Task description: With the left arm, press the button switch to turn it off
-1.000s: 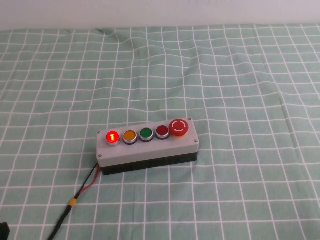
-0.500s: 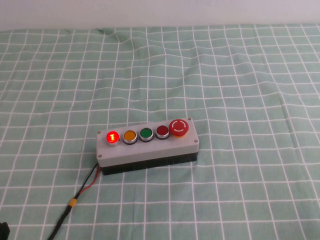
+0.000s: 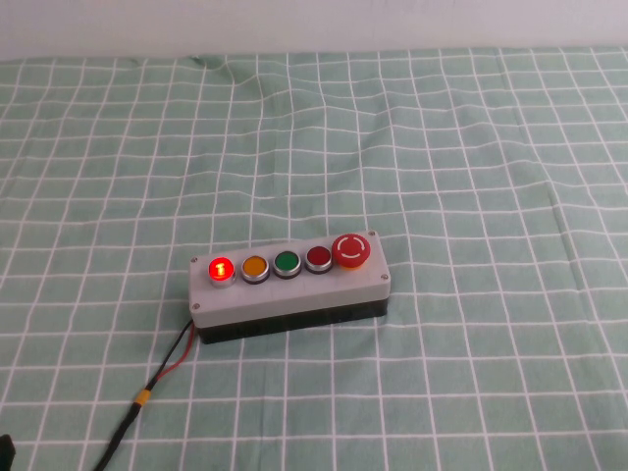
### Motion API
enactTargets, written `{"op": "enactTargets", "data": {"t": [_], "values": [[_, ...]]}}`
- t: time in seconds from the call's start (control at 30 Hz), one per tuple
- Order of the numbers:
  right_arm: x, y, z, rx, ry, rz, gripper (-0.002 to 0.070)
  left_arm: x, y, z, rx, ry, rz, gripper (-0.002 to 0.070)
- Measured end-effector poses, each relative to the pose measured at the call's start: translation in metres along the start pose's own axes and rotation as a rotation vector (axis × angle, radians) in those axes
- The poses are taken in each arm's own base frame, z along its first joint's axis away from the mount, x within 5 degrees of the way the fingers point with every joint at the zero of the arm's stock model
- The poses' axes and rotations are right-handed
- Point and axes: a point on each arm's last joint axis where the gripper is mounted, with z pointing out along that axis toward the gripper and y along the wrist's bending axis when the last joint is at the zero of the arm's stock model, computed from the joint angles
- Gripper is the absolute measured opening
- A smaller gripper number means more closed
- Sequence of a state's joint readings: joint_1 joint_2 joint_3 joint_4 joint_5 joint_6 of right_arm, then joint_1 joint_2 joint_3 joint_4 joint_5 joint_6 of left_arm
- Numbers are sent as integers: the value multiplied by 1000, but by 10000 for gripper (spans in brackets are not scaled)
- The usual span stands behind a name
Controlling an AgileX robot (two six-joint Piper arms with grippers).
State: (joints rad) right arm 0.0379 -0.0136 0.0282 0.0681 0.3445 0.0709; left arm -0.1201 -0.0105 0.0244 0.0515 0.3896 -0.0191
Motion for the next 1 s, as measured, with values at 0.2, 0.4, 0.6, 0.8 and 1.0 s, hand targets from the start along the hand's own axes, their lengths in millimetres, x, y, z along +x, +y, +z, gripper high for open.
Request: {"op": "enactTargets", "data": {"t": [0.2,0.4,0.6,0.8,1.0], "values": [[0,0,0,0,0,0,-17,-10,0,0,3,-116,-19,-2],[0,0,0,0,0,0,-17,-35,-1,-7,23,-404,-72,-2],[0,0,0,0,0,0,-17,-63,-1,-26,45,-772,-73,-2],[0,0,0,0,0,0,-17,-81,0,-45,73,-1024,-130,-2],[0,0,0,0,0,0,-17,-119,5,-77,88,-1144,-204,-2]]}}
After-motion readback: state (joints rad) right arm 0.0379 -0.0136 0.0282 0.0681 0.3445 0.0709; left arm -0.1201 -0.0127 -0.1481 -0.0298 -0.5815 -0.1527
